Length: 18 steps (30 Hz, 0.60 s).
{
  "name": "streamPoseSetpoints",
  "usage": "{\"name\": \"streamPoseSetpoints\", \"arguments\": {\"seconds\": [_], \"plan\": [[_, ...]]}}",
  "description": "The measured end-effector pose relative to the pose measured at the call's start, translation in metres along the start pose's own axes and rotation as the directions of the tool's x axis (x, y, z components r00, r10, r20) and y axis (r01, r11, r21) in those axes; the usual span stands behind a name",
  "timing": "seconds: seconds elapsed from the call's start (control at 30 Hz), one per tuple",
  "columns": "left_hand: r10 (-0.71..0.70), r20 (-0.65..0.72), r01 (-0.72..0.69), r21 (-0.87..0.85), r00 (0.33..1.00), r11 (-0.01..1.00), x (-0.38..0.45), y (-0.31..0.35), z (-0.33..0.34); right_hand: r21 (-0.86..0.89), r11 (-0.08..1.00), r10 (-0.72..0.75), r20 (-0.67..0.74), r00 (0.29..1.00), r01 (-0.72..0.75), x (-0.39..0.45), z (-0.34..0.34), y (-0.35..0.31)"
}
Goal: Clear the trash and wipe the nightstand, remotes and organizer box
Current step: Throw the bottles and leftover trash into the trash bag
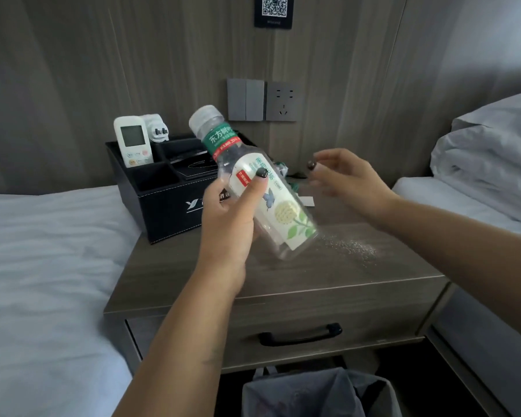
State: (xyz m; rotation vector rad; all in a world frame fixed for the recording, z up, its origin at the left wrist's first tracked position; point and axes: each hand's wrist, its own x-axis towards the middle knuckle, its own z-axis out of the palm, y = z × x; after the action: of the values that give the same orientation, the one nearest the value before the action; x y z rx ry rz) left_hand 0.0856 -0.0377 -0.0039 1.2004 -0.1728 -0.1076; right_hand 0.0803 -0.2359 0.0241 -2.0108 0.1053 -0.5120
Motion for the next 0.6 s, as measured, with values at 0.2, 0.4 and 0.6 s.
{"name": "streamPoseSetpoints", "arguments": {"seconds": [0.2,0.4,0.6], "plan": [[-0.041,0.043,0.039,0.039,0.998,0.998,0.005,0.008,-0.012,-0.294,0.938,0.157,-0.115,0.981,-0.184,0.106,0.034,0.028],[-0.102,0.052,0.100,0.044,0.993,0.994,0.007,0.013,-0.022,-0.376,0.878,0.261,-0.145,0.954,-0.297,0.152,0.066,0.046],[-0.087,0.058,0.085,0.036,0.995,0.996,0.009,0.013,-0.023,-0.406,0.857,0.258,-0.197,0.946,-0.319,0.170,0.077,0.063]]}}
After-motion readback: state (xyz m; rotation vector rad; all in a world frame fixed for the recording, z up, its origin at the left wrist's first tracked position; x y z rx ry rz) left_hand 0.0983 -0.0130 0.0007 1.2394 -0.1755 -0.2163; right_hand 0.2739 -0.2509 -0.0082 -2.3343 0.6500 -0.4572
